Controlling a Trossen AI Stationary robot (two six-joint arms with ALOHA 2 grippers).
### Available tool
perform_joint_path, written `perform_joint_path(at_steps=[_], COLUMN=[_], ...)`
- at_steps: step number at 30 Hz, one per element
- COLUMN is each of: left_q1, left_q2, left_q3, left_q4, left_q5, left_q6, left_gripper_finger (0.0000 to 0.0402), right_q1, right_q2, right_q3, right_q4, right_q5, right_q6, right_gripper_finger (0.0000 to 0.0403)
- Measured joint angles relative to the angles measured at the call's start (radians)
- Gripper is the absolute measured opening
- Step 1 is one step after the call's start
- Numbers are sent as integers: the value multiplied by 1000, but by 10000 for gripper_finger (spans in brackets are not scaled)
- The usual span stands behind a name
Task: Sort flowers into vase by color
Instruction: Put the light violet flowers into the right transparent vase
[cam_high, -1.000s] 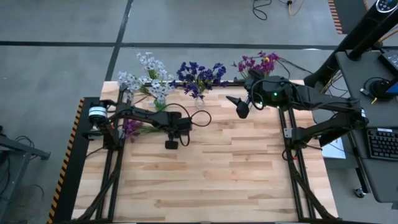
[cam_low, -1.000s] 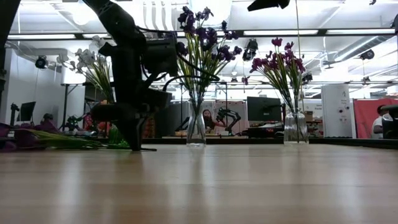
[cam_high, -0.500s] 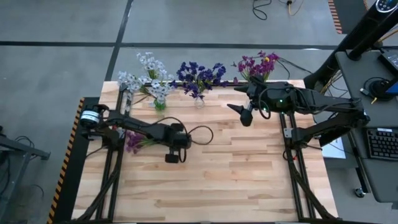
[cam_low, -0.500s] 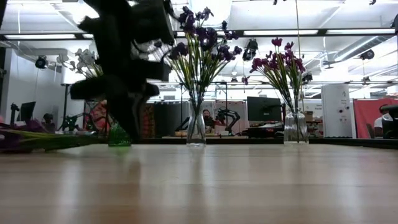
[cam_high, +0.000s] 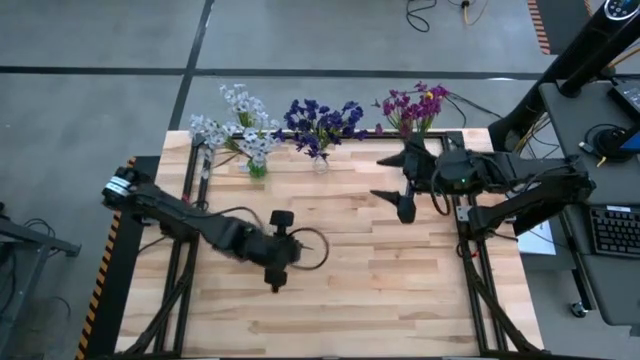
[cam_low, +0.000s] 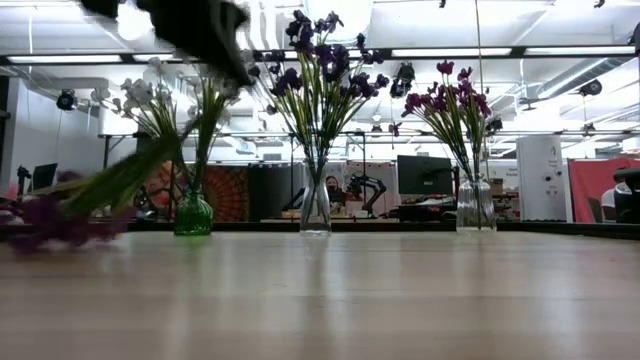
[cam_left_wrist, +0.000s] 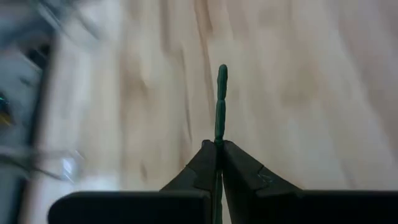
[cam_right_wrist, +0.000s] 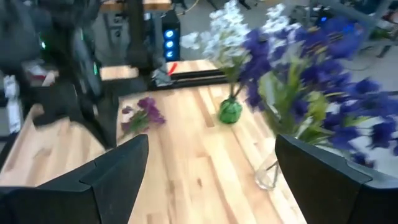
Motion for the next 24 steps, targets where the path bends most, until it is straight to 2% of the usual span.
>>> perform_joint_path(at_steps=[3,10,15,20,24], left_q1=[-90,-311,-429,-469,-466], left_q2=[-35,-66,-22,55,125], left_q3=[39,137,160,142,119], left_q4=[17,79,296,585,778], left_q5=[-144,-492,-670,-709,-656], left_q6=[11,80,244,433,533], left_gripper_finger=[0,0,0,0,0], right_q1=[57,226,310,342,369], right_q2=[0,-2,0,15,62], right_q3=[-23,-130,-286,-478,-638], right_q4=[1,58,232,471,838], right_q5=[43,225,245,271,266], right_q6=[19,77,96,48,-50], right_gripper_finger=[338,327,327,324,325])
